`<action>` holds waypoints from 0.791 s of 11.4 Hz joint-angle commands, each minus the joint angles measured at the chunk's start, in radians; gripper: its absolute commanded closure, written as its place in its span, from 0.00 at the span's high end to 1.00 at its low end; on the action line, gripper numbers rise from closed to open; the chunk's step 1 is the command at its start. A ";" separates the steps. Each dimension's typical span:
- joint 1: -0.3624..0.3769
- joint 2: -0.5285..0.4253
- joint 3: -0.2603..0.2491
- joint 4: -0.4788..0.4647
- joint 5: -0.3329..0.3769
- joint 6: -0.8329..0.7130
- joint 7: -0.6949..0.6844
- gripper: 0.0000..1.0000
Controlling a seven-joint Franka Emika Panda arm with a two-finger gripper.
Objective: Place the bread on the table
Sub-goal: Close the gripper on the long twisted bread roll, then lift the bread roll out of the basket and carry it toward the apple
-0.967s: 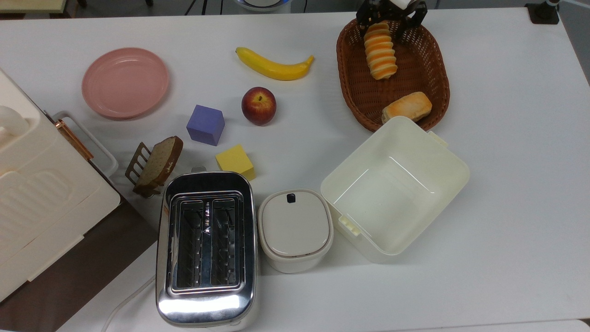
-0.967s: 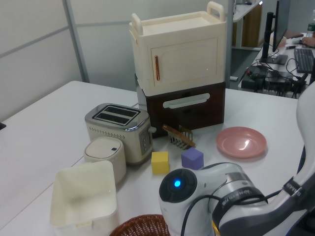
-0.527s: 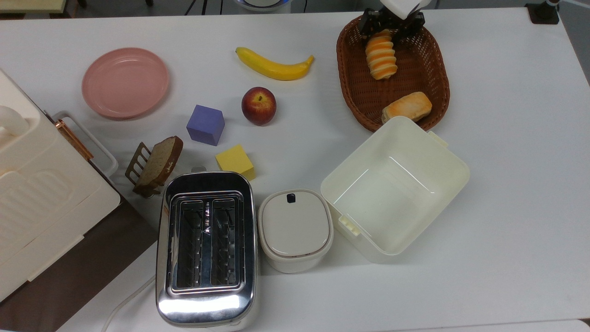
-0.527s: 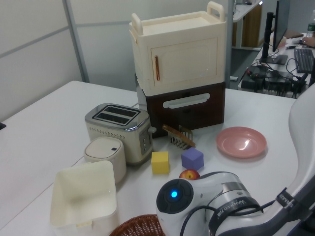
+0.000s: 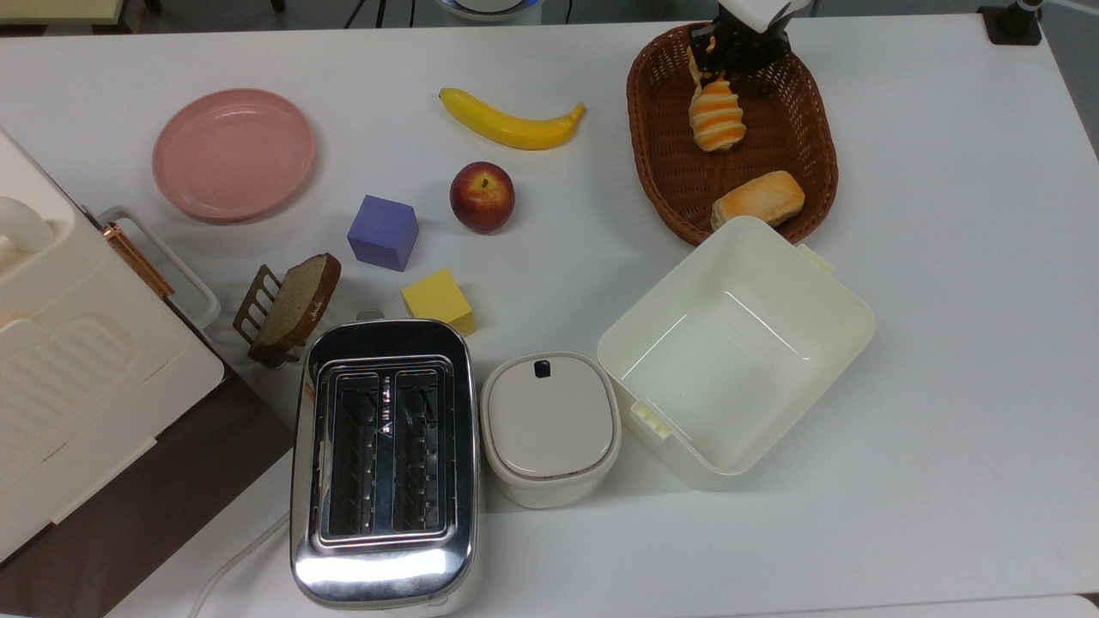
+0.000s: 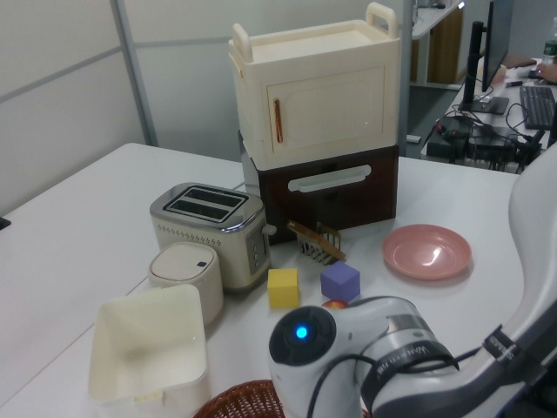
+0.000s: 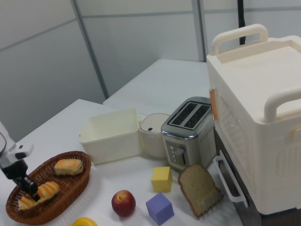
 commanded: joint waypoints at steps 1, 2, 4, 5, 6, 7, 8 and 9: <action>-0.043 0.002 -0.015 0.054 -0.012 -0.028 -0.008 0.08; -0.048 0.002 -0.020 0.060 -0.012 -0.028 -0.009 0.08; -0.093 0.003 -0.020 0.098 -0.012 -0.067 -0.040 0.08; -0.121 0.010 -0.020 0.142 -0.012 -0.121 -0.059 0.08; -0.150 0.005 -0.018 0.162 -0.011 -0.150 -0.081 0.08; -0.187 0.002 -0.011 0.185 -0.011 -0.172 -0.095 0.08; -0.248 -0.003 0.011 0.204 -0.011 -0.189 -0.109 0.08; -0.334 -0.007 0.081 0.227 -0.012 -0.209 -0.121 0.08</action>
